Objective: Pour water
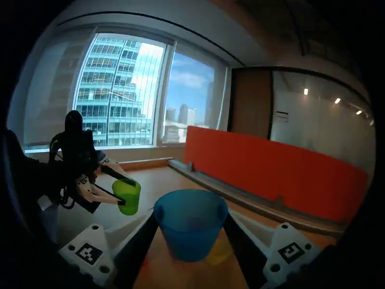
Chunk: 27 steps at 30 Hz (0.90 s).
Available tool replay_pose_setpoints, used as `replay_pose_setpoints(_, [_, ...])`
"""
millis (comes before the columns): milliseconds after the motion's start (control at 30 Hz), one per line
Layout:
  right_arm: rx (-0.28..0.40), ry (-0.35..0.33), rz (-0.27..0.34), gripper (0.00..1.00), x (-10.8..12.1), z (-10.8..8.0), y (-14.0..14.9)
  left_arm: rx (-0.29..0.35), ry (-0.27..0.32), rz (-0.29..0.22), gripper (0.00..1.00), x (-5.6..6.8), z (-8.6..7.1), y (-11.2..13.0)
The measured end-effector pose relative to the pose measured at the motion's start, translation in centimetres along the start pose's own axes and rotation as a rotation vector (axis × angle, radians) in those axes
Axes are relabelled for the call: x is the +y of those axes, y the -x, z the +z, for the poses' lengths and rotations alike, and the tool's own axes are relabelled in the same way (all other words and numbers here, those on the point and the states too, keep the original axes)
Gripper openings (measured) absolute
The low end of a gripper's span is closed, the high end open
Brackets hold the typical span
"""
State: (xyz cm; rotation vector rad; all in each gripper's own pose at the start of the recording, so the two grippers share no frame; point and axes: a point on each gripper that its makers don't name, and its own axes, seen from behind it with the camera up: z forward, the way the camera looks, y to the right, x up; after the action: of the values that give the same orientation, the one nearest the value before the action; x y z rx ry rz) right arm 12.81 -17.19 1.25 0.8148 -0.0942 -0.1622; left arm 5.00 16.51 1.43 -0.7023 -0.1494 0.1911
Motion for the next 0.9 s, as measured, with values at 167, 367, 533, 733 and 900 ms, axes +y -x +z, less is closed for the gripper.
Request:
replay_pose_setpoints(167, [-0.017,-0.006,0.009,0.91,0.2,0.1,0.9,-0.025,0.008,0.003,0.88,0.0,0.5,0.7])
replay_pose_setpoints(367, [-0.043,-0.016,0.021,0.91,0.4,0.2,2.4,-0.059,0.015,0.011,0.88,-0.3,1.0,1.5])
replay_pose_setpoints(533, [-0.077,-0.022,0.025,0.91,0.4,0.3,4.1,-0.099,0.021,0.016,0.88,-0.5,1.5,2.6])
replay_pose_setpoints(733, [-0.113,-0.036,0.026,0.91,0.3,0.5,5.7,-0.143,0.029,0.023,0.88,-0.6,2.0,4.0])
replay_pose_setpoints(900, [-0.147,-0.046,0.028,0.91,0.1,0.8,7.1,-0.169,0.037,0.022,0.88,-0.6,2.2,4.9])
